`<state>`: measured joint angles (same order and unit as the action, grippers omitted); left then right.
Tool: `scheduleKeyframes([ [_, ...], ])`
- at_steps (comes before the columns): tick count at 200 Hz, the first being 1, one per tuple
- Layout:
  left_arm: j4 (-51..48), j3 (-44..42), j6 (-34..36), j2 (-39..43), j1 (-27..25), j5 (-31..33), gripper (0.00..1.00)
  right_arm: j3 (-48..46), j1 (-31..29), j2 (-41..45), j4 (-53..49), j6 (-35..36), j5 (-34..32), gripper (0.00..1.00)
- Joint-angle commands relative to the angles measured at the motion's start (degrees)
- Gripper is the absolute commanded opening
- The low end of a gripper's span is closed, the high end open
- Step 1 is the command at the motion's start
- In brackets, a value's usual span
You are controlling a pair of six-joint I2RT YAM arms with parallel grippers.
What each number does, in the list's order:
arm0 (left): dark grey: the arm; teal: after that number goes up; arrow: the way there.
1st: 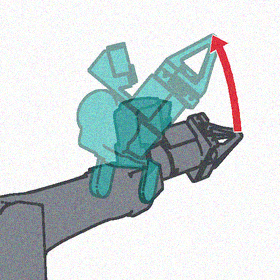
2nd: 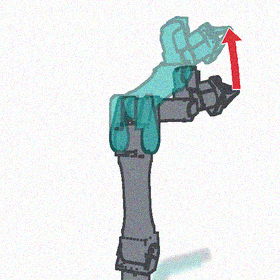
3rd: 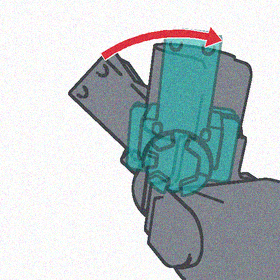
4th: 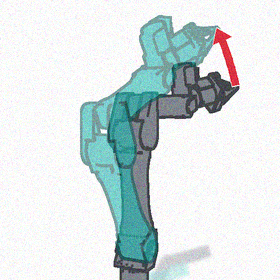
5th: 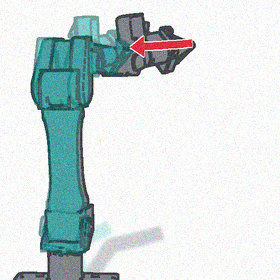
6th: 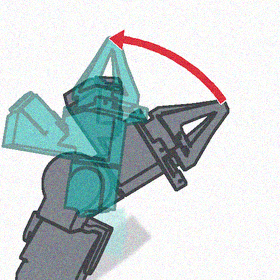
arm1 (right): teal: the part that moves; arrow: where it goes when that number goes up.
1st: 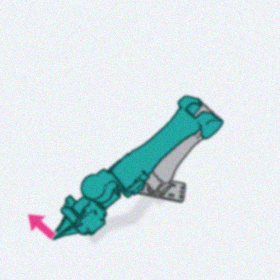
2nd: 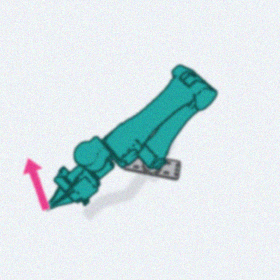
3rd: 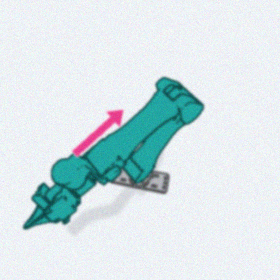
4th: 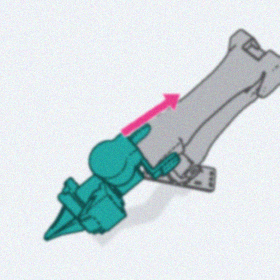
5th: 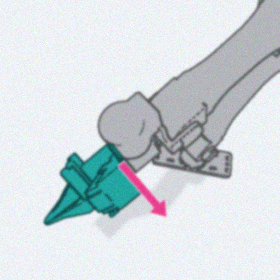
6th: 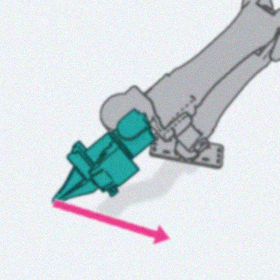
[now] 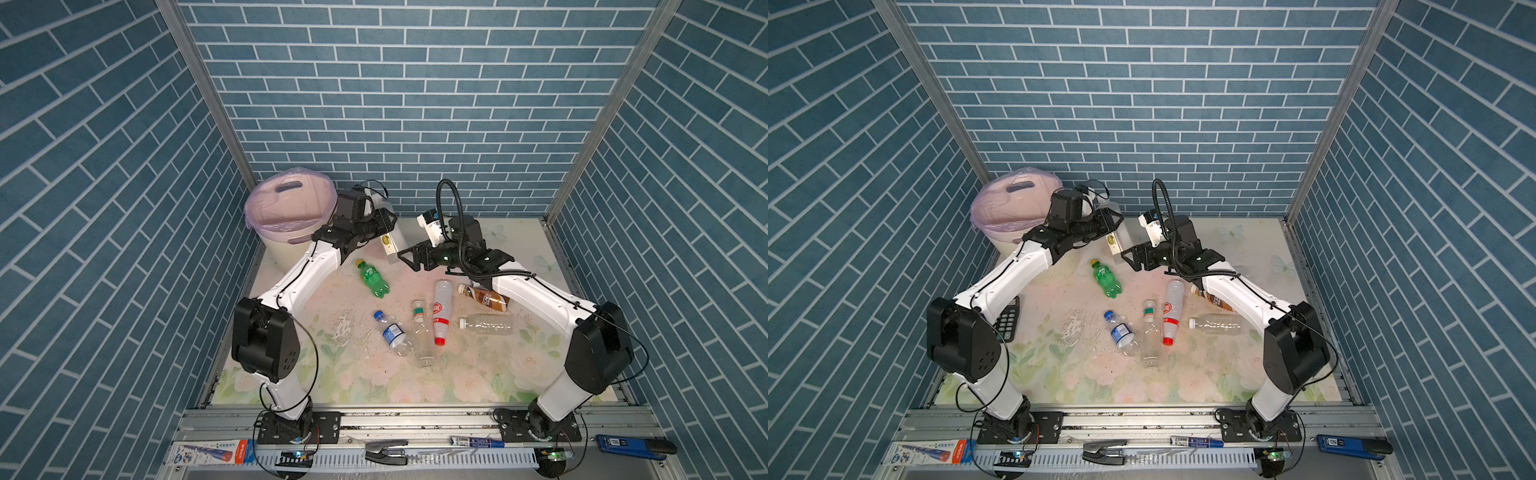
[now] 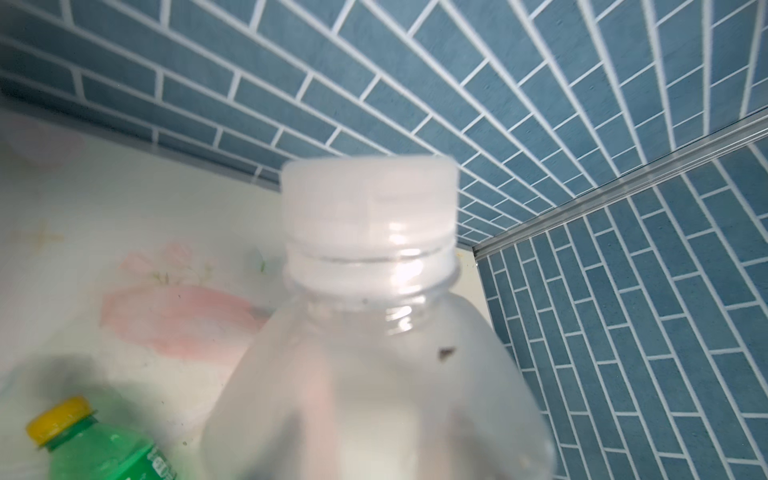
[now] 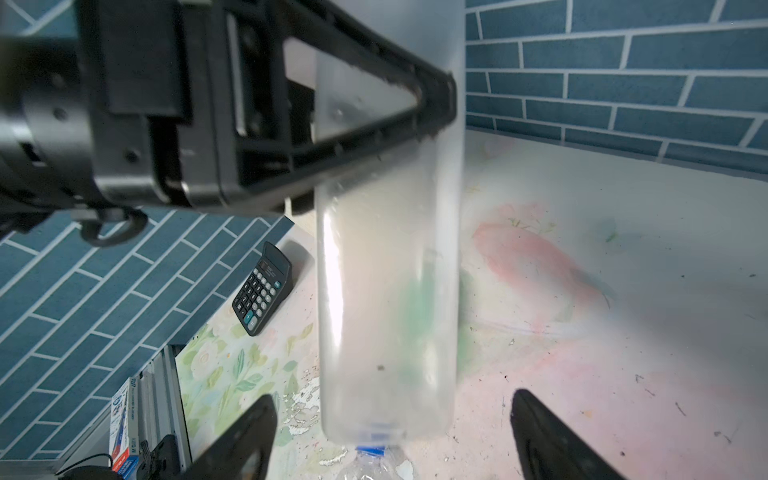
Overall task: Throw the plastic bottles in the bin
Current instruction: 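Grasp the white cap with left gripper while right gripper holds the bottle, then carry the frosted bottle with left gripper over the bin while right releases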
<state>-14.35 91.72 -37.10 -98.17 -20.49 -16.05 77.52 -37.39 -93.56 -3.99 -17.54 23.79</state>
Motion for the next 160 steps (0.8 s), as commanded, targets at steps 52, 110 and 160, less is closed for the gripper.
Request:
scheduleKeyframes([
  [52, -9.2, 16.3, 16.5, 6.0, 3.3, 9.5, 0.43, 9.2, -2.0, 4.5, 1.9, 7.3, -1.5, 0.99],
  [110, -4.8, 21.5, 31.7, 11.5, 4.2, 22.3, 0.45, 20.2, -5.2, 0.7, 3.1, 11.9, 1.4, 0.99],
  [160, -1.2, 30.3, 43.3, 12.1, 6.3, 26.4, 0.45, 26.5, -6.9, -4.3, 1.1, 12.0, 2.5, 0.99],
])
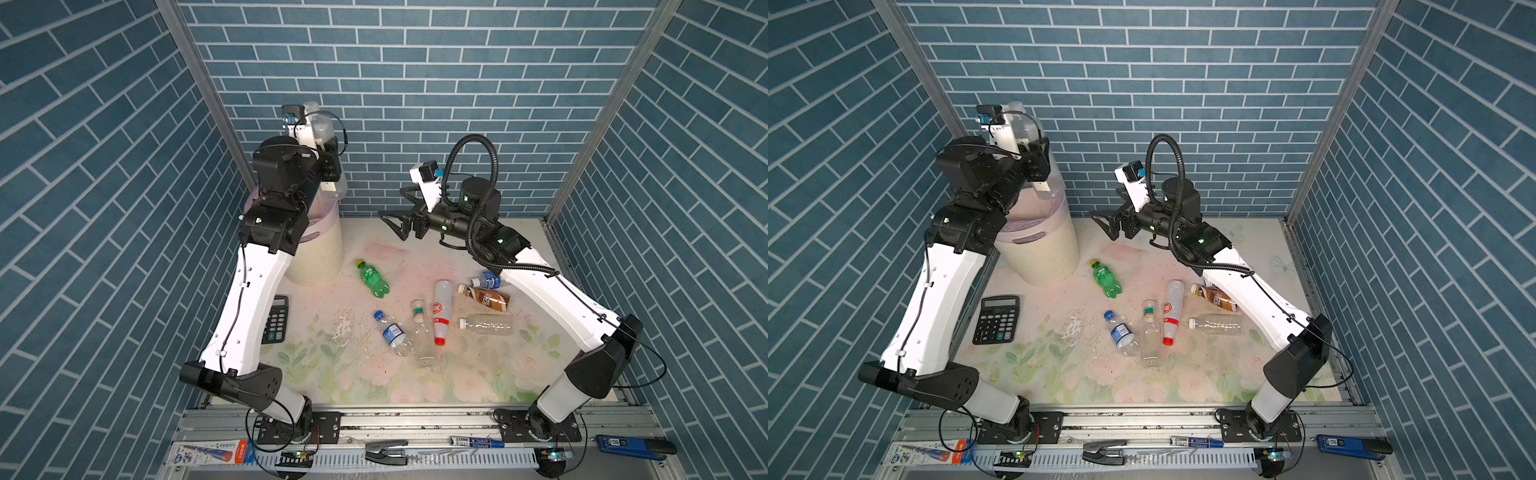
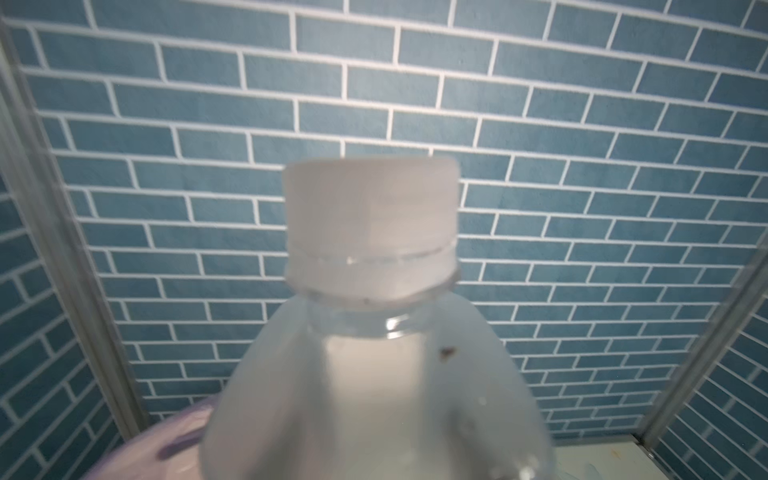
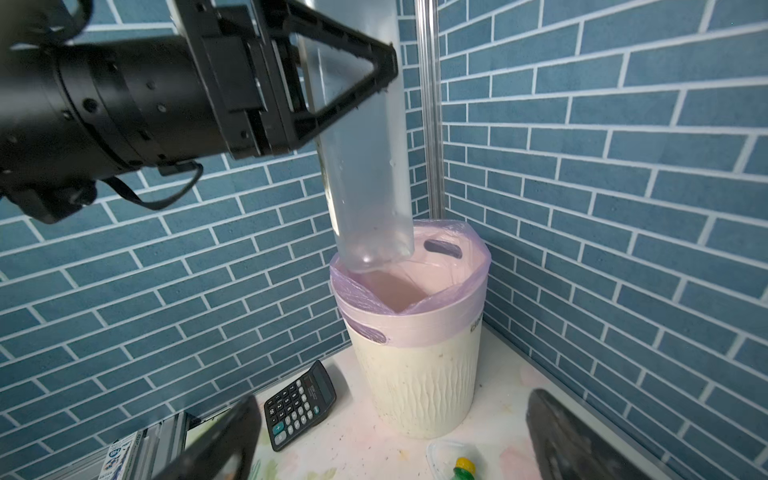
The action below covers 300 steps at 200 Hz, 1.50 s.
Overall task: Throw the plastic bottles in the bin
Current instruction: 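Carry the frosted bottle with left gripper over the bin while right releases, then open the left gripper to drop the frosted bottle into the bin, then bring left arm back while right gripper lowers to the green yellow-capped bottle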
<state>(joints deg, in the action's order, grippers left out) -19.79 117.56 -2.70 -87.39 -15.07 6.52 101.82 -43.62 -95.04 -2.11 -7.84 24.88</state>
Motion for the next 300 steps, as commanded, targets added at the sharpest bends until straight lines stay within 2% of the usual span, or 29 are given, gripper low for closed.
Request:
scheduleKeyframes([
  [1, 4.3, 4.7, 9.1, 1.3, 0.9, 3.9, 0.45, 2.3, -0.7, -2.8, -0.7, 2.3, 1.4, 0.99],
  [33, 5.4, 6.6, 9.7, 0.9, 4.4, 3.8, 0.41, 2.8, -1.0, -4.5, -1.2, 2.1, 1.1, 0.99],
  [78, 7.8, -6.1, -2.0, -2.1, 15.4, -0.2, 0.42, 3.1, -1.0, -6.5, -1.9, 1.3, 1.2, 0.99],
  [86, 6.4, -7.6, -3.7, -4.3, 16.9, 0.4, 0.47, 3.1, -1.0, -6.7, -2.1, 1.1, 1.3, 0.99],
  [95, 2.6, -6.7, -6.5, -7.3, 18.6, 1.3, 0.64, 3.0, -1.0, -6.7, -2.4, 0.9, 1.5, 0.99],
  [108, -3.2, -2.8, -7.5, -10.1, 20.1, -3.4, 0.79, 2.3, -1.0, -6.4, -2.5, 0.8, 1.5, 0.99],
  [127, -0.4, -5.2, -8.2, -7.7, 19.7, -7.6, 0.99, 1.4, -1.1, -6.1, -2.4, 0.8, 1.0, 0.99],
  [144, 2.9, -8.7, -9.4, -4.2, 18.9, -9.4, 0.99, 1.4, -1.0, -6.5, -2.4, 0.3, 0.8, 0.99],
  [216, 4.6, -19.7, -16.2, 6.2, 12.0, -12.8, 0.99, -1.6, -1.2, -6.2, -1.3, -1.5, -0.3, 0.99],
  [300, 3.6, -27.5, -19.6, 9.6, 1.9, -14.0, 0.99, -10.1, -0.5, -3.4, -2.2, -1.7, -7.1, 0.99],
])
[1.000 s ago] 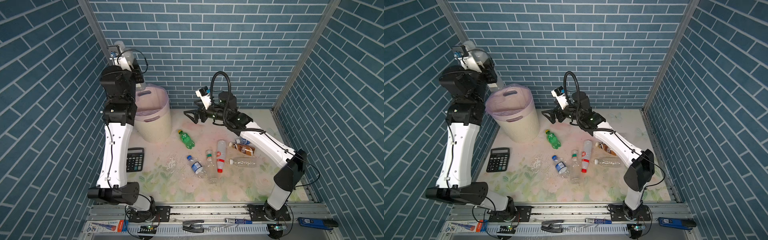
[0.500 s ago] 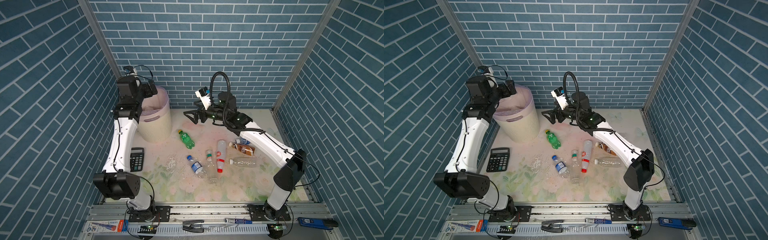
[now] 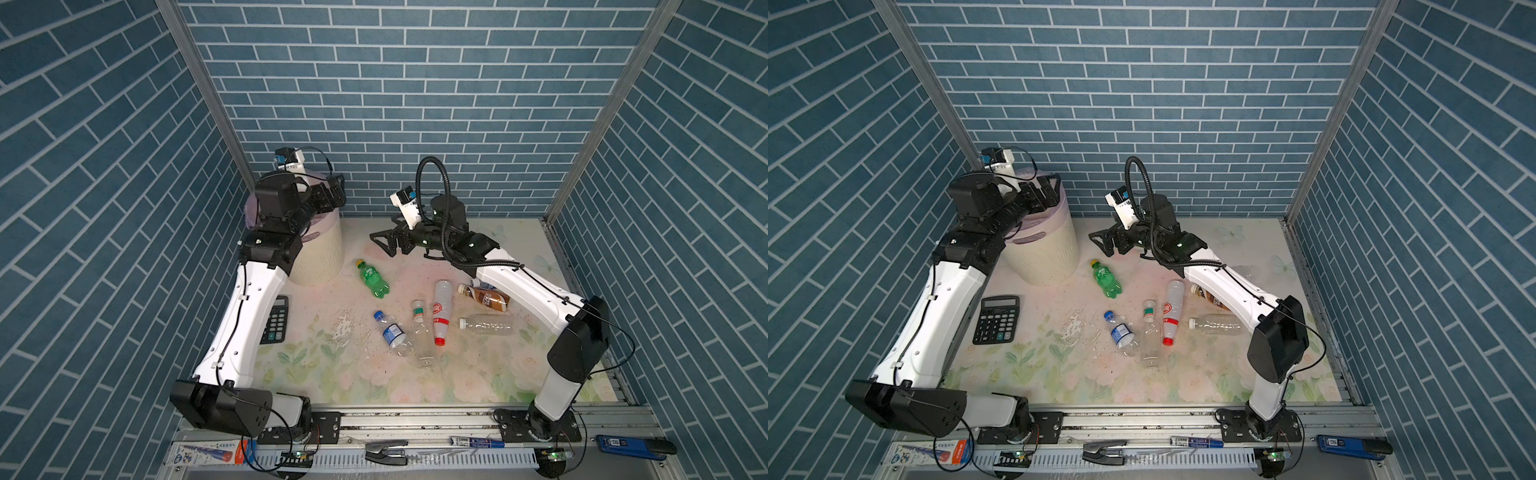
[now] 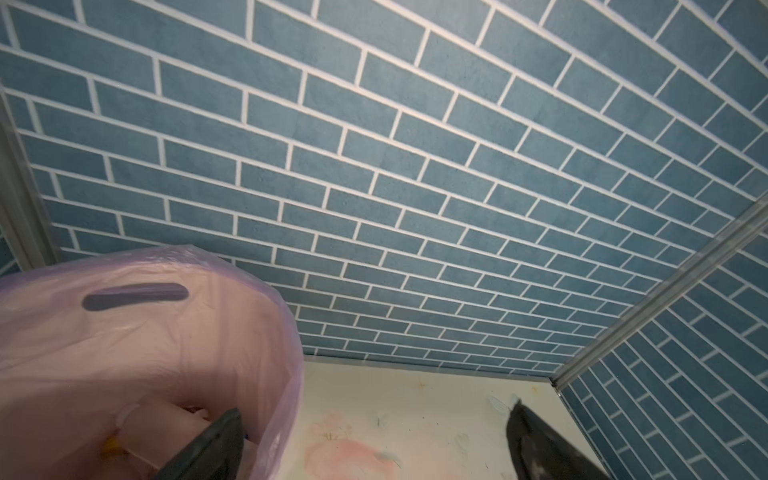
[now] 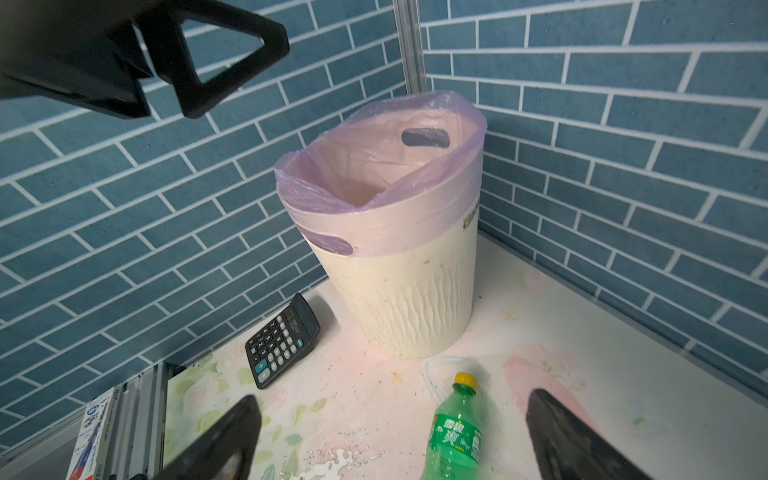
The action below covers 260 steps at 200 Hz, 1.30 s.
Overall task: Throw the plastic bottles in the bin
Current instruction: 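Bring left arm back while right gripper lowers to the green yellow-capped bottle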
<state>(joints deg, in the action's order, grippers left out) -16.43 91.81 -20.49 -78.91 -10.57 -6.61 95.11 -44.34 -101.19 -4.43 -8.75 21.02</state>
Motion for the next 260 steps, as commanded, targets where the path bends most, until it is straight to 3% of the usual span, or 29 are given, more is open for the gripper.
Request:
scheduleKeyframes([
  [1, 0.3, -1.9, -2.0, 1.2, -2.7, -0.9, 0.99, -3.5, 0.2, 2.8, 0.1, -0.9, -3.3, 0.99],
  [57, -1.1, -7.9, -11.1, 2.0, -8.3, -5.5, 0.99, -13.5, 0.5, 3.1, 4.3, -4.4, -5.2, 0.99],
  [100, 4.8, -19.6, -19.6, 4.4, -9.4, -8.2, 0.99, -19.3, 0.6, 0.4, 9.1, -8.5, -7.3, 0.99],
  [170, 9.4, -35.3, -26.2, 9.8, -9.5, -10.5, 0.99, -16.9, 0.4, -10.8, 12.6, -16.3, -6.0, 0.91],
  [260, 14.6, -50.9, -30.6, 16.7, -6.6, -10.0, 0.99, -11.2, -2.2, -20.3, 11.7, -16.1, -5.0, 0.87],
])
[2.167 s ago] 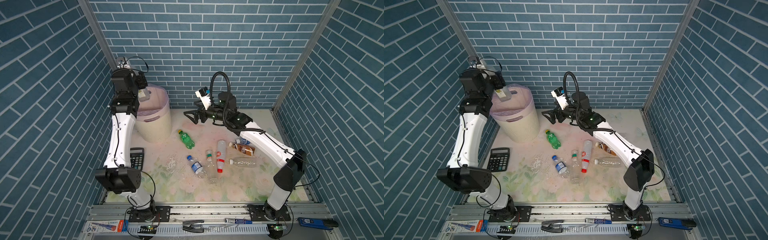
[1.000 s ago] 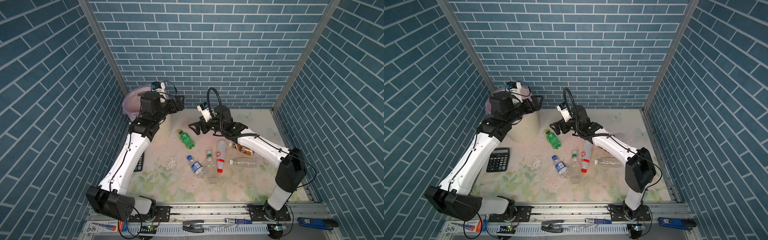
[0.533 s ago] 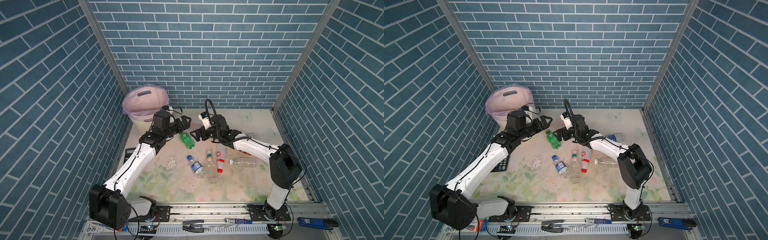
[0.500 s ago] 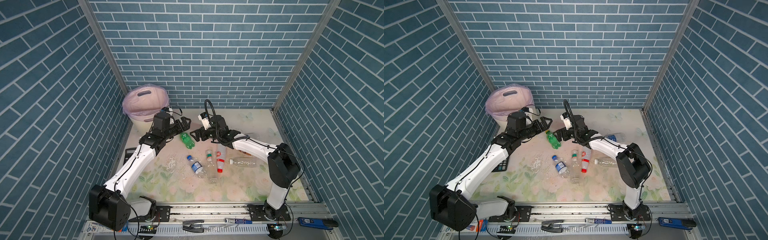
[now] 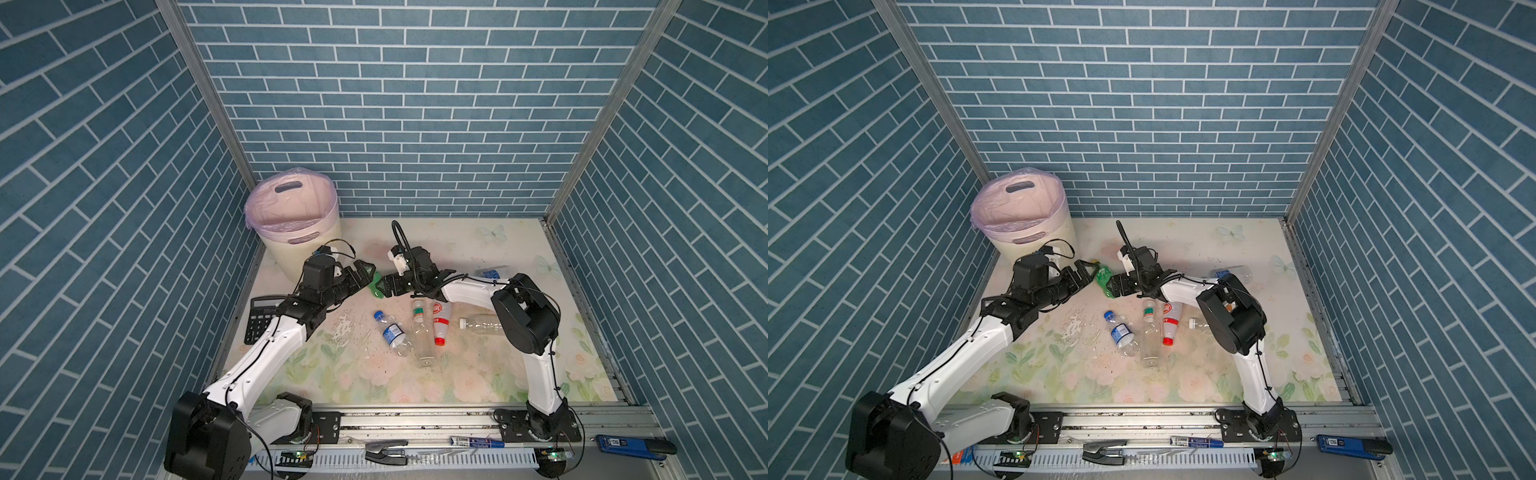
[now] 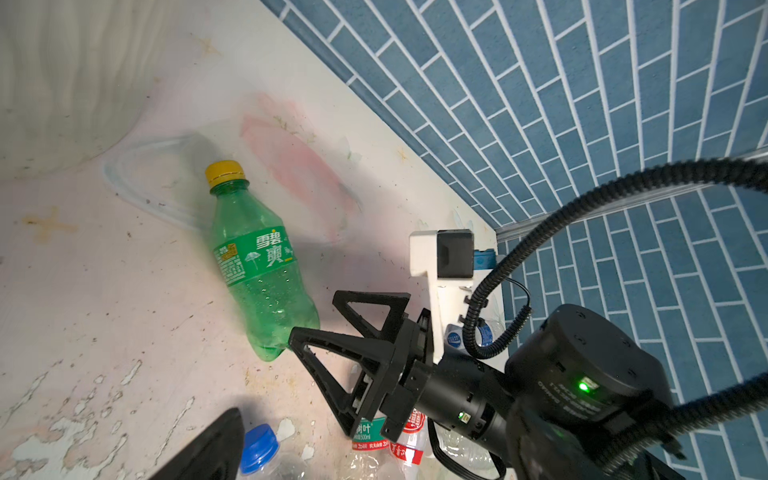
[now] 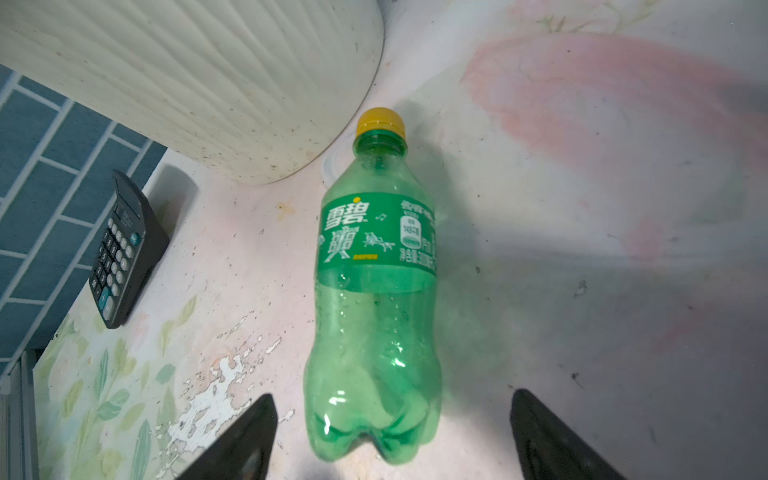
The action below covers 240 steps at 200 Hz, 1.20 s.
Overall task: Throw the plastic bottles in the bin
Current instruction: 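Bring left arm back while right gripper lowers to the green yellow-capped bottle, then grasp the green bottle with the right gripper and lift it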
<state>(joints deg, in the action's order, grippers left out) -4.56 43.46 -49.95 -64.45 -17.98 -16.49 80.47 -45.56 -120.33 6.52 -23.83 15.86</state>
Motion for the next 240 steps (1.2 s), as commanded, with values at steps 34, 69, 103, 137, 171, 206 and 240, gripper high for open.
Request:
scheduleKeyframes([
  [34, 2.9, -5.5, -1.0, 3.1, 1.8, -0.4, 0.99, 5.9, -1.5, -3.7, -0.6, -0.4, 0.2, 0.85],
  [69, 3.4, -6.7, -0.9, 3.1, 3.1, -1.2, 0.99, 9.1, -2.0, -7.5, -2.5, -0.1, -1.2, 0.82],
  [103, 4.1, -7.8, -1.4, 3.0, 4.2, -2.1, 0.99, 12.8, -2.9, -10.6, -7.6, 0.9, -4.7, 0.76],
  [137, 5.3, -9.1, -2.5, 2.8, 4.7, -2.8, 0.99, 13.2, -3.0, -11.2, -8.8, 0.7, -5.8, 0.65],
  [171, 6.1, -8.9, -3.2, 1.5, 5.1, -3.3, 0.99, 12.5, -3.0, -10.0, -9.0, 0.9, -6.0, 0.55],
  [206, 9.3, -8.6, -5.8, -1.0, 5.2, -4.9, 0.99, 9.7, -2.9, -6.7, -8.2, 0.6, -6.0, 0.5],
  [240, 11.7, -8.3, -8.1, -2.9, 5.2, -5.3, 0.99, 6.0, -3.0, -1.7, -7.1, 0.6, -5.4, 0.5],
])
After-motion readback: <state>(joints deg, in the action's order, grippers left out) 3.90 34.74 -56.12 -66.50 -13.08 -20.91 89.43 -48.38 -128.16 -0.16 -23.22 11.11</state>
